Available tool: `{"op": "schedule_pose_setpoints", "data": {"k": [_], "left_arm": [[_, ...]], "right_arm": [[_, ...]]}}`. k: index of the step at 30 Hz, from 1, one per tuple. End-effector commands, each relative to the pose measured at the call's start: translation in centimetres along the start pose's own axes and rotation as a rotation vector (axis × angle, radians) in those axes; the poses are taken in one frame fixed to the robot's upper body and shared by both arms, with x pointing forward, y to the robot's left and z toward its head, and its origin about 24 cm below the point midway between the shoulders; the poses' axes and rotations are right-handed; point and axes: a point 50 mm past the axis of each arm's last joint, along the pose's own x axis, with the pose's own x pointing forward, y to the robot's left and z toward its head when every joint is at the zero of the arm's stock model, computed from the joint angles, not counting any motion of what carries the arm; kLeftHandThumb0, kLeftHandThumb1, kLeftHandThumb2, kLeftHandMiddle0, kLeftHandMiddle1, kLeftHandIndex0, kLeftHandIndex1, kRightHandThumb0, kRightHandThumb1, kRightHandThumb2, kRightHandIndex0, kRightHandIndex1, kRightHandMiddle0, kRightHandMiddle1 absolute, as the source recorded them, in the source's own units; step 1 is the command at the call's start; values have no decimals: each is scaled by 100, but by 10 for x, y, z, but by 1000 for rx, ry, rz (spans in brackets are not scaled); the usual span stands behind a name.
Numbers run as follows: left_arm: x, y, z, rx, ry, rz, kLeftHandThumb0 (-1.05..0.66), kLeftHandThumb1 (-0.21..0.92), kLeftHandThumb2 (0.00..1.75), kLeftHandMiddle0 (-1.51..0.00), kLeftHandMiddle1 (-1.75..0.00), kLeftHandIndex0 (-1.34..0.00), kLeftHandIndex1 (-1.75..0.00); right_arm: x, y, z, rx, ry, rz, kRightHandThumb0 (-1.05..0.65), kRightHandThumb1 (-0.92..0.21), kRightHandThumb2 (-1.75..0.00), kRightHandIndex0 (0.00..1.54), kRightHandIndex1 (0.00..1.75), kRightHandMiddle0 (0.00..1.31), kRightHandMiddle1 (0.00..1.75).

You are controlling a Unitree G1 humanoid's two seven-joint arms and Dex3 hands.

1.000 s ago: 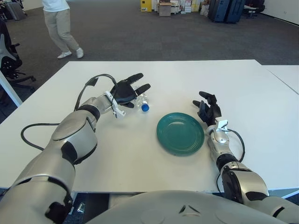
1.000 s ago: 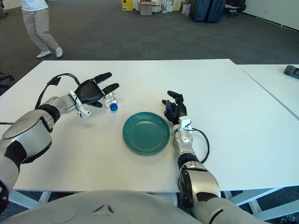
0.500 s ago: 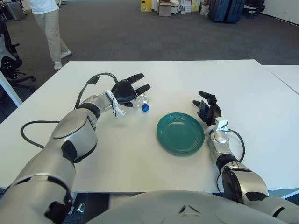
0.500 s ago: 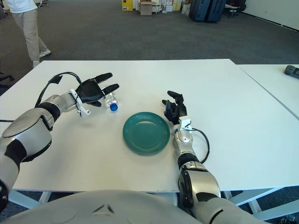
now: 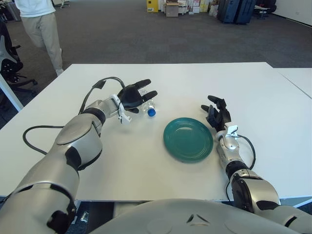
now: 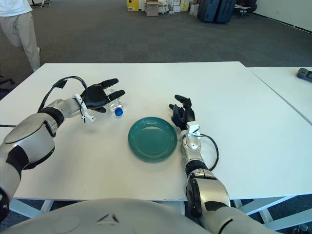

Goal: Put the bottle into the plate.

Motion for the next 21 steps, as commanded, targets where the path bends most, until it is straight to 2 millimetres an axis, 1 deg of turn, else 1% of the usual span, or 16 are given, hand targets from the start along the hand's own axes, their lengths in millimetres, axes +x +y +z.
{"op": "schedule_pose_setpoints", "data": {"k": [1,3,5,7,15,21], "left_arm": [[-1,-5,3,15,-10,-41,-71,69,78,-24,-2,0,-50],[-1,-9,7,10,-10,-66,-70,66,82,-26,-2,0,-54],[-1,-13,12,-7,-5,-102,-69,61,87,-31,-3,0,-63],[-1,-15,15,-21,0,-122,-69,58,88,-33,-4,0,-67],[0,-19,23,-91,14,-152,-69,52,88,-36,-4,0,-70],[1,-21,32,-180,17,-162,-66,47,89,-38,-4,0,-70]], "right_arm": [[-44,3,-43,25,198,-11,-59,-92,-79,43,62,0,97],[-44,3,-44,26,199,-10,-59,-92,-79,44,62,0,97],[-45,4,-44,28,200,-10,-59,-92,-79,45,64,0,98],[-45,4,-44,28,201,-10,-59,-92,-79,45,64,0,98],[-46,5,-45,35,204,-12,-61,-92,-81,45,65,0,99],[-47,5,-45,38,200,-16,-63,-92,-83,44,64,0,97]]}}
